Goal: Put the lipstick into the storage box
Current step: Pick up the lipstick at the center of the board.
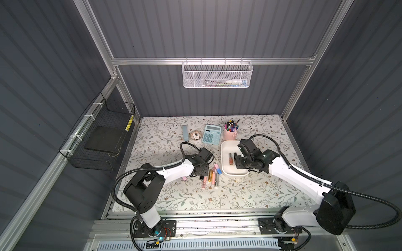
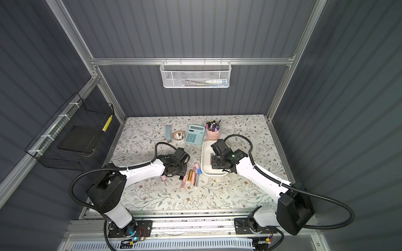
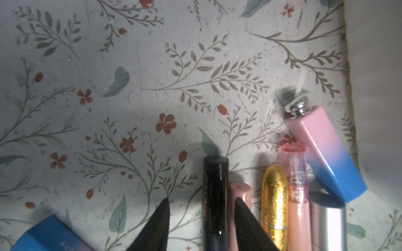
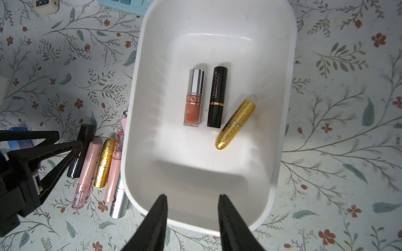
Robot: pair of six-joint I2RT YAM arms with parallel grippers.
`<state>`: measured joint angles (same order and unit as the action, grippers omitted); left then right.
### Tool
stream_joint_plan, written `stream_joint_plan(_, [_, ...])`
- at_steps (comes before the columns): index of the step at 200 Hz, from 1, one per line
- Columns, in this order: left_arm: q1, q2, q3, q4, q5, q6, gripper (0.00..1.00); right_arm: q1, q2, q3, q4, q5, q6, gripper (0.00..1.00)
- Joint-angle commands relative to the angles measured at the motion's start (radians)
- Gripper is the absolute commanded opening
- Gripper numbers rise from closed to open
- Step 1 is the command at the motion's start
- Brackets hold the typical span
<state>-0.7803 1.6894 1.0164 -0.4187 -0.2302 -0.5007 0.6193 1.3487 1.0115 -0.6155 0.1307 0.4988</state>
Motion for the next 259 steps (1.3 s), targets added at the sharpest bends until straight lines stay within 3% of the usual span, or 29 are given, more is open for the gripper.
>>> stream_joint_plan(1, [-0.005,0.008,0.039,-0.044,-0.037,0.007,0.49,-0.006,-0.013,-0.010,0.005,-0.014,-0.014,0.41])
stream_joint_plan(86, [-0.004,0.048,0.053,-0.052,-0.039,0.009,0.44,-0.019,-0.020,-0.022,0.009,-0.023,-0.021,0.41])
stream_joint_plan(259, [-0.005,0.036,0.009,-0.048,-0.046,-0.010,0.45,-0.024,-0.014,-0.042,0.026,-0.039,-0.016,0.41])
